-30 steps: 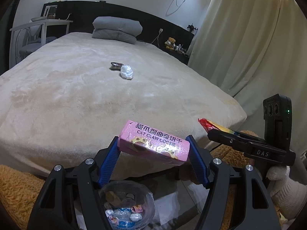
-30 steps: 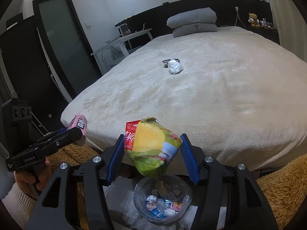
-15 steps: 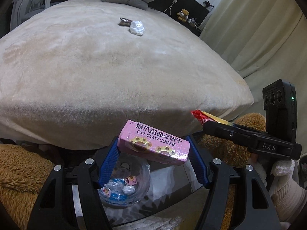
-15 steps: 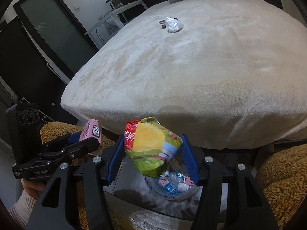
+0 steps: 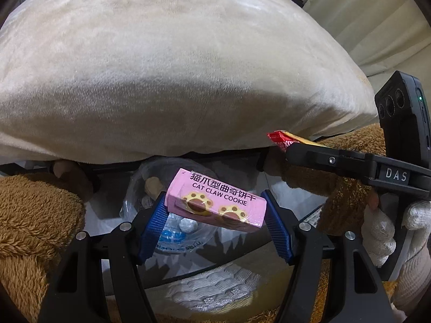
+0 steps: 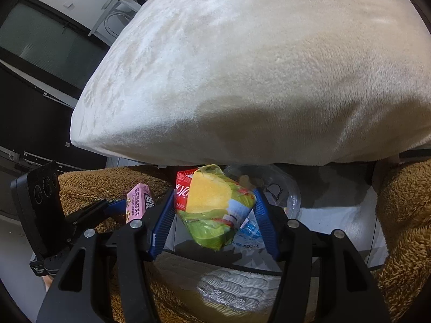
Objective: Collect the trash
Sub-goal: 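Carry the chip bag and cookie box with both tools down to the trash bag, then open both tools to drop the chip bag and cookie box into the trash bag, then raise both tools back over the bed toward the remaining trash, then grasp the white plastic bag with the right tool while the left tool grasps the brown snack pack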
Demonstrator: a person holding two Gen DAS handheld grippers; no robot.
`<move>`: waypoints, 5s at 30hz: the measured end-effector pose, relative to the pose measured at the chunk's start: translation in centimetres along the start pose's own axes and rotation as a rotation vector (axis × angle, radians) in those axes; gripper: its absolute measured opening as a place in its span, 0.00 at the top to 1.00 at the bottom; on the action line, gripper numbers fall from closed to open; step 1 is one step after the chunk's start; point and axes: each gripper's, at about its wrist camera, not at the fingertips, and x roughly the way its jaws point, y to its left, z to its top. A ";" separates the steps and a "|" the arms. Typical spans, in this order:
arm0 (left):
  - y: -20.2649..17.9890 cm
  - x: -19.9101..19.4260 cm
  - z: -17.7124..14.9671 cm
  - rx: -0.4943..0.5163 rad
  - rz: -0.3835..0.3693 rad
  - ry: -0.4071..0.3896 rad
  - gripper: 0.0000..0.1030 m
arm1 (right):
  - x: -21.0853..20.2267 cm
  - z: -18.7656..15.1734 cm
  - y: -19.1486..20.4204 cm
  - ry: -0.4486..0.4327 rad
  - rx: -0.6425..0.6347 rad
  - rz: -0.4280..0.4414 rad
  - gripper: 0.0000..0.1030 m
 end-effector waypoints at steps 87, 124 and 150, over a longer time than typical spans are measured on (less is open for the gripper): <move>2.5 -12.0 13.5 0.089 -0.025 -0.522 0.21 | -8.4 12.6 4.8 -0.486 -0.449 -0.195 0.31; 11.6 -8.7 26.6 -0.037 -0.014 -0.587 0.21 | 6.8 33.8 6.0 -0.352 -0.371 -0.344 0.42; 7.1 -1.3 32.8 0.074 0.090 -0.500 0.09 | -4.5 29.1 2.4 -0.475 -0.311 -0.217 0.52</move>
